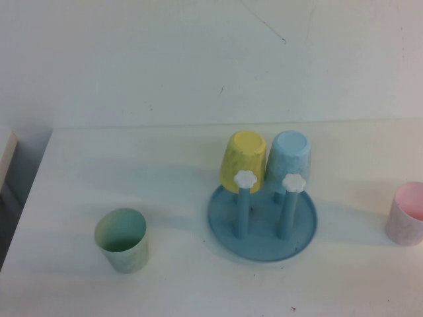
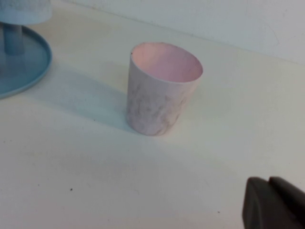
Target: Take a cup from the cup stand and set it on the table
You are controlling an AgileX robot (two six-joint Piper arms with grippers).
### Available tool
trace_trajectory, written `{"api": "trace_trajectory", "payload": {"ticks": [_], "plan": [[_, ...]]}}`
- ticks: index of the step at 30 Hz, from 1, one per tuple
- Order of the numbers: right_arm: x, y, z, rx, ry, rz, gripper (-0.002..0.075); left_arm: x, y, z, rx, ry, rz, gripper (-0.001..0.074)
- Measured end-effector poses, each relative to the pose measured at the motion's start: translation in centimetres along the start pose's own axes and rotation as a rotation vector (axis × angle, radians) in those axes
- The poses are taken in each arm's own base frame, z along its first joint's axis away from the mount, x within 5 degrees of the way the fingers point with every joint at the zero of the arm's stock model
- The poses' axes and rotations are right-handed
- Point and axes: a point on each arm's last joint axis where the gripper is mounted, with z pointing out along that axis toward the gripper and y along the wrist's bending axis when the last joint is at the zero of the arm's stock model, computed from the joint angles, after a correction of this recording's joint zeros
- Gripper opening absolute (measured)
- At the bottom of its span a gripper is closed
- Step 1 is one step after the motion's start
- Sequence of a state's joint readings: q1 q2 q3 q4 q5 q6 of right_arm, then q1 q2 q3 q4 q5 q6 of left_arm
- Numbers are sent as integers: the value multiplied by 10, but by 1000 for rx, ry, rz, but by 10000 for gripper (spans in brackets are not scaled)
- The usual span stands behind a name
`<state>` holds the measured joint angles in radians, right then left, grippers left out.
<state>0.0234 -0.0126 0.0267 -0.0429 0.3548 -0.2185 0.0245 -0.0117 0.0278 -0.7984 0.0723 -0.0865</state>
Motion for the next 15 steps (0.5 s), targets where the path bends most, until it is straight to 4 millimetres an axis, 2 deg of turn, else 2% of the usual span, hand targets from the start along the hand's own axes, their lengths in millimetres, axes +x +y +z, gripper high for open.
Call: {"api": "trace_trajectory", "payload": {"ticks": [2,5,15], "plan": [[0,0,0,0,0,0,-2,-3,-1,0,13,-28,-112,-3],[0,0,0,0,0,0,-2,-4,-1,0,18,-40,-169,-4],[0,0,0,0,0,0,-2,-3,-2,0,19,-27,-183,-3]]}}
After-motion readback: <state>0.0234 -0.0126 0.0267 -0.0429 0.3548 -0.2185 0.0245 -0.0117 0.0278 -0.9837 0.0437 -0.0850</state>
